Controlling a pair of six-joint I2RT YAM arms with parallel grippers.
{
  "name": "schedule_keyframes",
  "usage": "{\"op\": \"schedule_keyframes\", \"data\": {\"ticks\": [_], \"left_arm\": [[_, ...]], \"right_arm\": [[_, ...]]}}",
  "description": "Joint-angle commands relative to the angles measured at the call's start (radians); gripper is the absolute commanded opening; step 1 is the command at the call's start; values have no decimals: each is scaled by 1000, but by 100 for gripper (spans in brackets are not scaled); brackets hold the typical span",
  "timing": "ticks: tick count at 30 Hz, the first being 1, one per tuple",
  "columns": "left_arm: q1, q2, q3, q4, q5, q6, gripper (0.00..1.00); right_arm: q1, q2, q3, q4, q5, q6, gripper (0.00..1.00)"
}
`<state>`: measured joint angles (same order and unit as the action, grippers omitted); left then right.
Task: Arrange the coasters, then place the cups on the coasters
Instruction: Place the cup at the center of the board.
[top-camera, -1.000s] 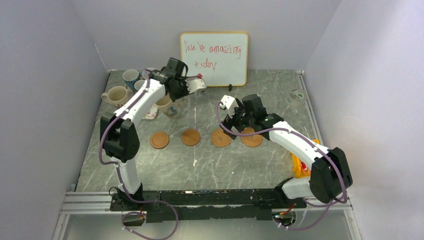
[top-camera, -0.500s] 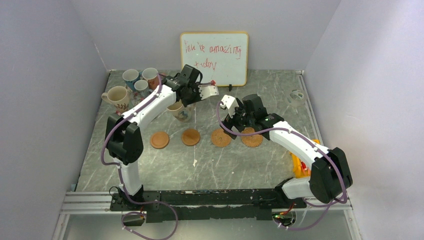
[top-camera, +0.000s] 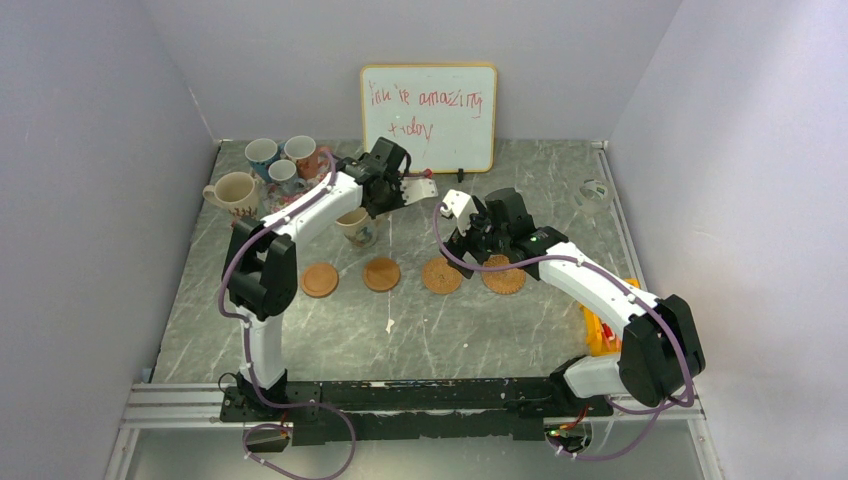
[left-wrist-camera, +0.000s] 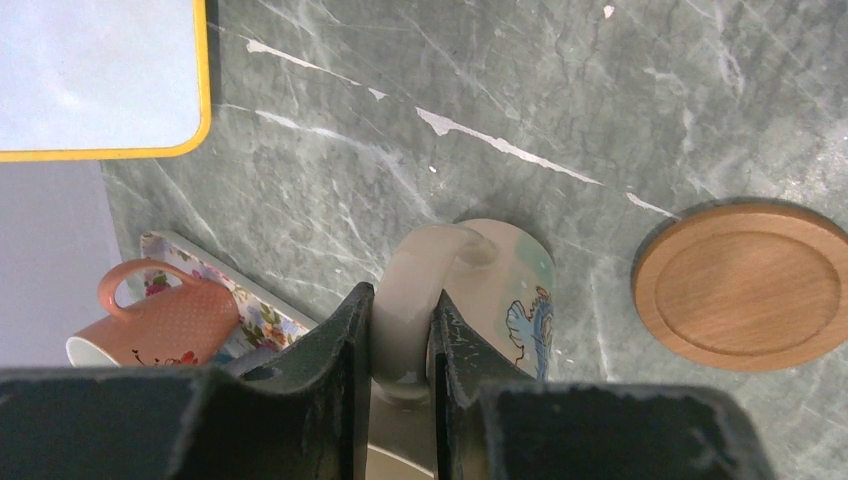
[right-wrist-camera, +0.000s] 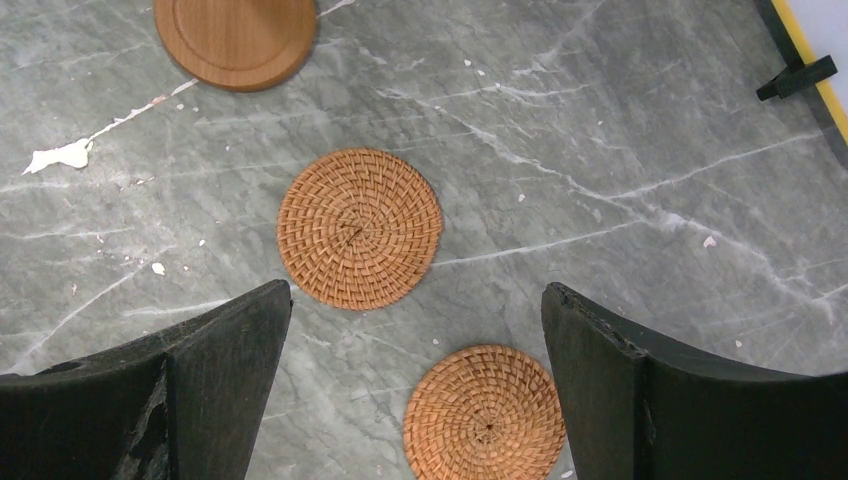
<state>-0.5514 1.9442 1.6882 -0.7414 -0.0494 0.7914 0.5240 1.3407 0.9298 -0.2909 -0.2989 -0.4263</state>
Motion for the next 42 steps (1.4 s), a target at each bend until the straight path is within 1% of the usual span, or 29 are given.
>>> {"op": "schedule_keyframes", "data": {"ticks": [1,5,8,11,13,16,20,23,27,28,30,31,35,39,42], "left_arm": [[-5,-4,41,39,-44,4,5],[-5,-2,47,36,-43,4,5],[-5,-5,52,36,-42,5,10],[-5,-9,57,31,-33,3,21],[-4,-12,57,33,-29,3,31],[-5,-19,53,39,-29,2,43],[-5,-21,53,45,-31,0,55],[-5,-29,56,52,-23,-9,62],[-3,-78,54,75,-5,-28,76],[-1,-99,43,93,-4,-33,80],[4,-145,16,139,-4,-45,93],[11,-171,1,161,-4,-53,97],[83,-277,-41,240,39,-112,98],[228,-368,-83,294,75,-184,98],[317,-395,-115,277,67,-194,98]], "right_arm": [[-4,-28,-2,21,-24,-5,100],[-3,-26,-2,19,-24,-6,100],[-4,-26,-2,20,-25,-5,100],[-3,-25,-2,20,-25,-5,100],[-4,-24,-2,20,-25,-6,100],[-4,-25,-2,20,-26,-6,100],[-4,-23,-1,20,-27,-5,100],[-3,-20,-2,19,-27,-3,100],[-3,-21,-2,19,-28,-4,100],[-4,-23,-2,20,-28,-4,100],[-3,-21,-2,19,-30,-5,100],[-3,-21,-2,19,-31,-5,100],[-4,-23,-3,18,-36,-5,100],[-4,-28,-3,17,-41,-5,100],[-4,-31,-2,17,-44,-5,100]]}}
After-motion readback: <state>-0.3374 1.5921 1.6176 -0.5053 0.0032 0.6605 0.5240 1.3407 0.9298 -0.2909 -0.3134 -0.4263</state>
